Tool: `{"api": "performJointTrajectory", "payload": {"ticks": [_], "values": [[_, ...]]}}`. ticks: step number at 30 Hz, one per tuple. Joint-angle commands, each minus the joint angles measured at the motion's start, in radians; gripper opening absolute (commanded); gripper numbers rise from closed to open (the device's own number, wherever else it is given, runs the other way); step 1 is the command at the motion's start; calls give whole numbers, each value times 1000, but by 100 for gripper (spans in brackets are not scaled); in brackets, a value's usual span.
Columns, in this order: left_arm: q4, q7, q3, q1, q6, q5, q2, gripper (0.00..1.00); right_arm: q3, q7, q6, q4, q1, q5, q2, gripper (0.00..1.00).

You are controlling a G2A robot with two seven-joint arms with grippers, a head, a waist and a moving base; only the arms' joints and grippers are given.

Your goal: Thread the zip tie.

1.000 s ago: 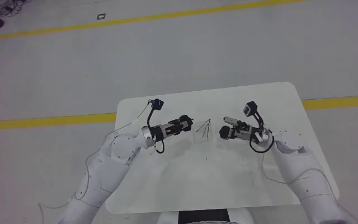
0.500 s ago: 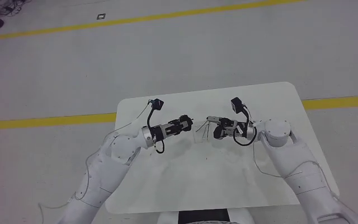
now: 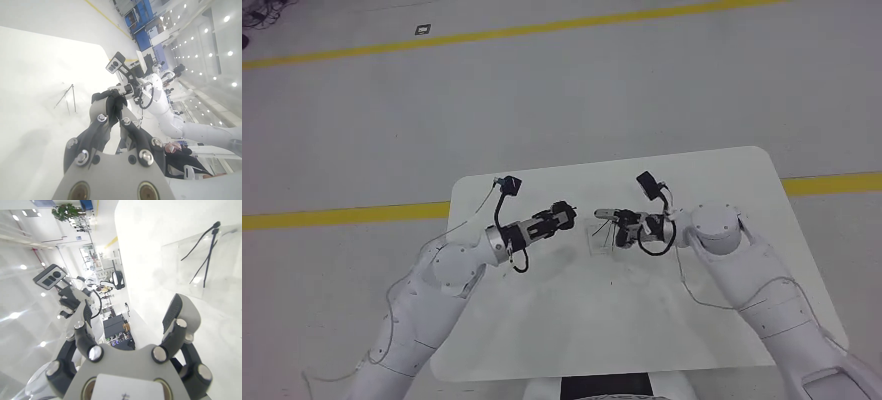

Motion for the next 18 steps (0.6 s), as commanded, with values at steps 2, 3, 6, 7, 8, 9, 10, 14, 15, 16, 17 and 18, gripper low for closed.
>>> {"api": "performJointTrajectory", "payload": {"ticks": [2,3,6,7,8,9,10,14,15,16,17,18], "values": [[-20,-5,-29,26,3,6,8,0,-42,-29,46,41,42,-21,-8,100],[-27,-6,-35,33,3,6,10,0,-54,-38,46,59,53,-25,-11,100],[-41,-4,-50,48,6,12,14,0,-87,-61,46,104,83,-25,-22,100],[-42,-2,-52,51,7,12,14,0,-98,-65,46,116,91,-28,-25,100],[-41,1,-52,52,10,14,15,0,-108,-73,46,128,99,-34,-27,100],[-40,5,-48,51,15,15,14,0,-121,-77,46,138,109,-42,-31,100],[-39,8,-44,48,21,19,13,0,-125,-79,46,143,115,-39,-33,100],[-39,8,-44,48,21,19,13,0,-124,-83,46,144,117,-38,-34,100],[-39,8,-44,48,21,19,13,0,-124,-83,46,144,117,-38,-34,100],[-39,8,-44,48,21,19,13,0,-124,-83,46,144,117,-38,-34,100],[-39,8,-44,48,21,19,13,0,-124,-83,46,144,117,-38,-34,100],[-39,8,-44,48,21,19,13,0,-124,-83,46,144,117,-38,-34,100]]}}
